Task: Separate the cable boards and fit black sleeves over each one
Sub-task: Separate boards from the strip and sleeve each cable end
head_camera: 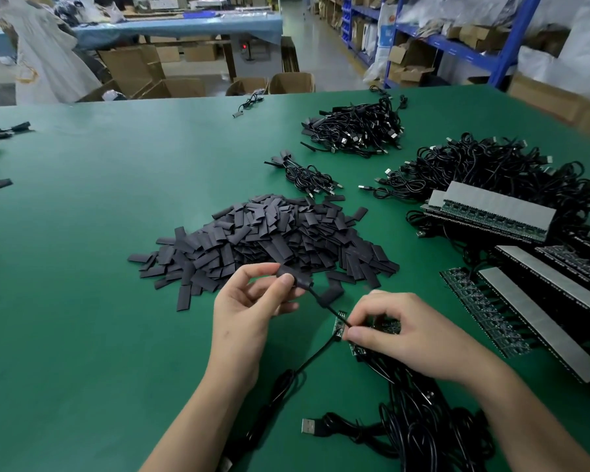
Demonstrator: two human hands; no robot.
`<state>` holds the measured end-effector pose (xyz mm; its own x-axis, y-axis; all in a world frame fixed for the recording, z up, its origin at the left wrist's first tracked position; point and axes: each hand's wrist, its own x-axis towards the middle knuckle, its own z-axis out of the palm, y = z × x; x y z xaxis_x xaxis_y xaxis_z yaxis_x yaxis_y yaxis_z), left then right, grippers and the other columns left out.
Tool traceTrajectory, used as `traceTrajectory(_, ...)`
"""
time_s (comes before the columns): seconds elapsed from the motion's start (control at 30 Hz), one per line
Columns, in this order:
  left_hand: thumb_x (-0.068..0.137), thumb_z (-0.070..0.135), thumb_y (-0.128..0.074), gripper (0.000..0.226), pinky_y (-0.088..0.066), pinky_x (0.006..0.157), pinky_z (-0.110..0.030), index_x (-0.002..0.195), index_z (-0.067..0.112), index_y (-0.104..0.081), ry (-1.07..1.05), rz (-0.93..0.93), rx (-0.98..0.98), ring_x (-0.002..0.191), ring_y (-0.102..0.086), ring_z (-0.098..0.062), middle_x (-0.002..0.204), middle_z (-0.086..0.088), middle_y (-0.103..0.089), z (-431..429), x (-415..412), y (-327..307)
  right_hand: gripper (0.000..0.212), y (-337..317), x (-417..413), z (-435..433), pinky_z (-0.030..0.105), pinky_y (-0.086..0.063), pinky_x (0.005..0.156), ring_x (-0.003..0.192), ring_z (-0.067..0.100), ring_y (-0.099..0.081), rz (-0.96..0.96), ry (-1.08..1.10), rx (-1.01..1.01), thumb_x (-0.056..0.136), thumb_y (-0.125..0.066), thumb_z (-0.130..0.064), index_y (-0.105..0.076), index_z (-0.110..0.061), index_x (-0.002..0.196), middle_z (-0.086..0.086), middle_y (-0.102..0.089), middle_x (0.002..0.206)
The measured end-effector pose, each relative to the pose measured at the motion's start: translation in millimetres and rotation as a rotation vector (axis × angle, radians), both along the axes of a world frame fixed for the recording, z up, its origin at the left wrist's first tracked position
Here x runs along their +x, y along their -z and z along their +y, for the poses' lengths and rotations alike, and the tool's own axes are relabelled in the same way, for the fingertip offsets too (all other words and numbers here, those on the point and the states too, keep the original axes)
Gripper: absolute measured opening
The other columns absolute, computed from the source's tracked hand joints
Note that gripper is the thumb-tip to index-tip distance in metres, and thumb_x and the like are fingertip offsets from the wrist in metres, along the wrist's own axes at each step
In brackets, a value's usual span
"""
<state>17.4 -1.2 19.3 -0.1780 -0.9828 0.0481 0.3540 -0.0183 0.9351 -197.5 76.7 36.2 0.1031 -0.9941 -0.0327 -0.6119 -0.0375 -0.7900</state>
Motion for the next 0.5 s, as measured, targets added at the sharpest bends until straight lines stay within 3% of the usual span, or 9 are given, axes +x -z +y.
traceTrajectory(0.13, 0.089, 0.025, -0.07, 0.036, -0.059, 0.07, -0.026, 0.12, 0.01, -0.06, 0.098, -0.056, 0.055, 0.089, -0.077, -0.029, 0.1, -0.013, -0.078, -0.3, 0.6, 0.2, 0.016, -7.5, -1.2, -0.7, 0.029, -0.058, 0.081, 0.086, 0.014, -0.073, -0.222, 0.067, -0.078, 0.096, -0.066, -0.039, -0.073, -0.027, 0.086, -0.002, -0.077, 0.091)
traceTrajectory(0.27, 0.097, 0.021, -0.069, 0.009, -0.052, 0.064, -0.022, 0.105, 0.018, -0.07, 0.215, -0.422, -0.149, 0.071, -0.072, -0.015, 0.09, -0.002, -0.078, 1.3, 2.6, 3.3, 0.022, -18.2, -2.8, -14.3, 0.027, -0.056, 0.058, 0.064, 0.025, -0.073, -0.354, 0.228, -0.168, 0.102, -0.06, -0.016, -0.067, -0.02, 0.082, 0.009, -0.074, 0.082)
traceTrajectory(0.33, 0.092, 0.038, -0.073, 0.012, -0.049, 0.065, -0.019, 0.097, 0.026, -0.074, 0.266, -0.66, -0.322, 0.068, -0.065, -0.005, 0.084, 0.012, -0.074, 3.8, 3.7, 3.7, 0.024, -26.4, -4.3, -30.4, 0.023, -0.049, 0.05, 0.055, 0.022, -0.068, -0.276, 0.301, -0.204, 0.103, -0.06, -0.017, -0.066, -0.023, 0.081, 0.006, -0.075, 0.08)
traceTrajectory(0.43, 0.083, 0.075, -0.056, 0.047, -0.05, 0.076, -0.02, 0.107, 0.037, -0.072, 0.317, -1.089, -0.607, 0.085, -0.062, 0.001, 0.097, 0.023, -0.067, 8.3, 3.8, 2.3, 0.02, -40.4, -10.3, -70.4, 0.017, -0.047, 0.052, 0.048, 0.016, -0.065, -0.027, 0.378, -0.243, 0.102, -0.061, -0.026, -0.067, -0.026, 0.083, -0.006, -0.076, 0.078)
traceTrajectory(0.5, 0.081, 0.083, -0.048, 0.06, -0.05, 0.084, -0.021, 0.116, 0.039, -0.069, 0.357, -1.167, -0.654, 0.095, -0.06, 0.001, 0.105, 0.024, -0.063, 11.0, 3.2, 0.5, 0.017, -49.3, -15.8, -106.2, 0.024, -0.054, 0.057, 0.048, 0.012, -0.066, 0.15, 0.416, -0.25, 0.102, -0.061, -0.029, -0.068, -0.027, 0.086, -0.008, -0.075, 0.075)
